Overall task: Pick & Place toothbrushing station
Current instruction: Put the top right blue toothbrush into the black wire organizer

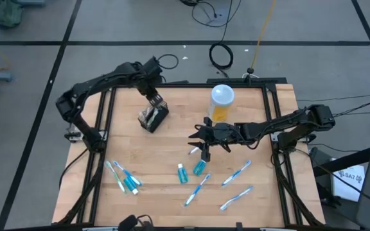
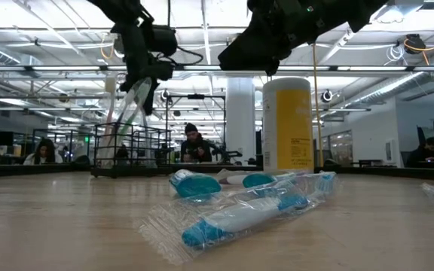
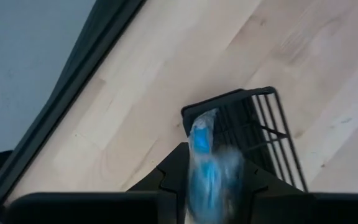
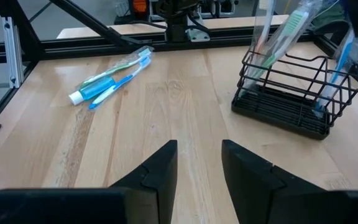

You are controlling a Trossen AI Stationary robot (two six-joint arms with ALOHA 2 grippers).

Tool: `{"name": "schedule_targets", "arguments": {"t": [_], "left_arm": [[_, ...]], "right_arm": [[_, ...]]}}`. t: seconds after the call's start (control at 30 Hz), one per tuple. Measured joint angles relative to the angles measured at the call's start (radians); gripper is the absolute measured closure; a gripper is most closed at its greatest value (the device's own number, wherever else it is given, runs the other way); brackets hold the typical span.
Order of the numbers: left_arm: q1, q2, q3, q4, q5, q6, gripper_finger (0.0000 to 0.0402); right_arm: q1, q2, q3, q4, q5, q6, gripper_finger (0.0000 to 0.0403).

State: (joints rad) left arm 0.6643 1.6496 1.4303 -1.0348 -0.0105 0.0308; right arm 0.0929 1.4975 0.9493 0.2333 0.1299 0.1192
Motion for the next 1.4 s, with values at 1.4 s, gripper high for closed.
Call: {"name": "schedule_targets", "arguments": {"t": [1.4], "left_arm": [[-0.057,-0.028,0.0,0.023,-0.028,0.403,0.0298]], "right_arm": [[-0.001,0.001,0.001,-0.005,0.0,-0.011,0.0287]]}}
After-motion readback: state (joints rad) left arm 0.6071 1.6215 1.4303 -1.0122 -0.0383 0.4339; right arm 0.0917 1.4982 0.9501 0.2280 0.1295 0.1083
